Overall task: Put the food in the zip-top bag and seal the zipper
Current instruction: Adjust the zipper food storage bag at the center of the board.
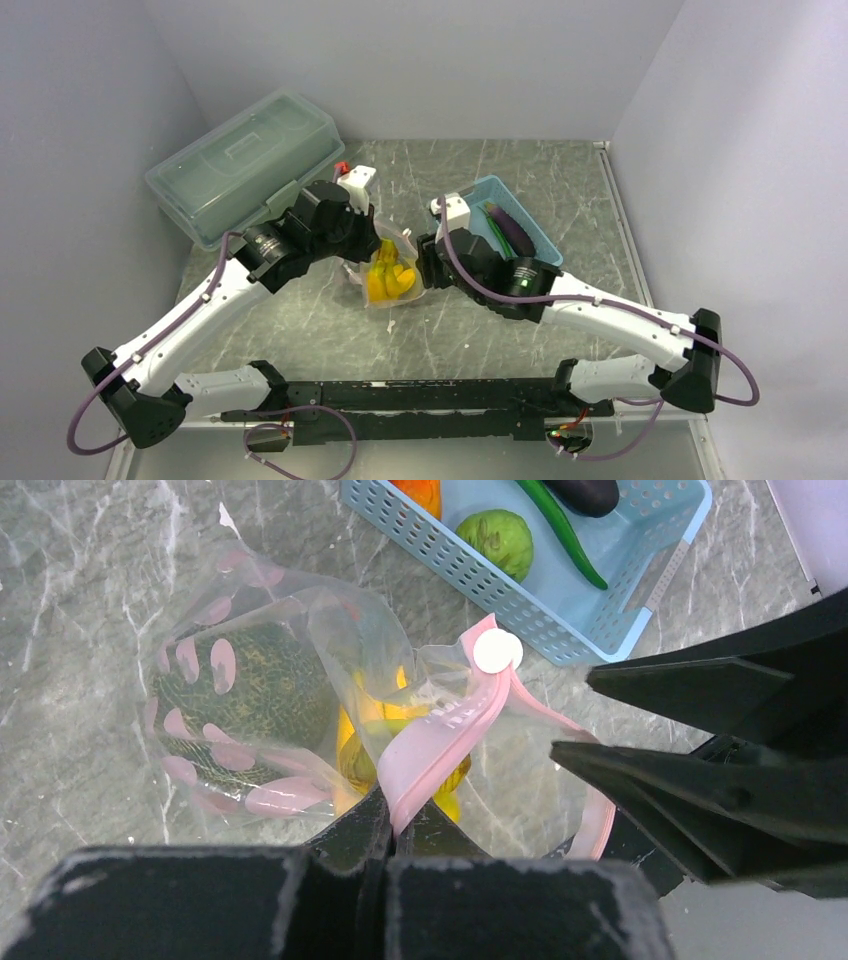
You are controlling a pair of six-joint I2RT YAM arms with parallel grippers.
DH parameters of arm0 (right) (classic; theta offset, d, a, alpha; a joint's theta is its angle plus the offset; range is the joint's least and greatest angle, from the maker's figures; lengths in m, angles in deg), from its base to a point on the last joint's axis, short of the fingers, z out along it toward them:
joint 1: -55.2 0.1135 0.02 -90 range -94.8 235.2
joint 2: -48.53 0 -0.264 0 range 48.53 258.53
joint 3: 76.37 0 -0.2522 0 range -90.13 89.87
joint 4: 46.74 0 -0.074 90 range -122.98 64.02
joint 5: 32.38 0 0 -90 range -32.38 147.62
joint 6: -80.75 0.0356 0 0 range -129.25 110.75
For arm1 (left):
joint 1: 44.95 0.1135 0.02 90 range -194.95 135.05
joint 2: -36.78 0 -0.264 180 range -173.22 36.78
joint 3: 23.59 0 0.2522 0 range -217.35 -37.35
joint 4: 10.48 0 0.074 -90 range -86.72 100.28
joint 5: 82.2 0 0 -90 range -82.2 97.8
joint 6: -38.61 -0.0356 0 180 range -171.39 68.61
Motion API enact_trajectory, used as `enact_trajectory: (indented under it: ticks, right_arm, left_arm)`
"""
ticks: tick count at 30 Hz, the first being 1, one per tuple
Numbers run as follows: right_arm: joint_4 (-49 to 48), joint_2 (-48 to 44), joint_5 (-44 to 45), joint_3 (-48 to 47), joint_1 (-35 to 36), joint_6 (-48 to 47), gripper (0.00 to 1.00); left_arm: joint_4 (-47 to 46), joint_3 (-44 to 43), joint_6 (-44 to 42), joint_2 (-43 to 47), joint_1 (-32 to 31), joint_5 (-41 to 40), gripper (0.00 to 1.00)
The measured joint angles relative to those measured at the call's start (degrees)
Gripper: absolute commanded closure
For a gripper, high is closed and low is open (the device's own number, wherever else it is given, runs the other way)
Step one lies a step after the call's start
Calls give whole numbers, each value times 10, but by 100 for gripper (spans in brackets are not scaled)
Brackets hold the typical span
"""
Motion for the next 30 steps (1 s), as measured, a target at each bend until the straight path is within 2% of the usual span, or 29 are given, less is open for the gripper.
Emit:
enact_trajectory:
  ticks: [6,12,21,30]
  right_arm:
    - [13,-41,-50,-41,0,10,49]
    - [13,-53,-114,-84,-1,23,53]
    - [15,17,-182,-112,-2,33,56]
    - [26,89,-188,-125,-34,35,50]
  left_arm:
    - [-5,2,1,-4,0,0,100]
    - [-4,2,1,-4,0,0,100]
    - [6,-6,-1,-8,0,0,100]
    - [29,-18,-4,-8,0,4,100]
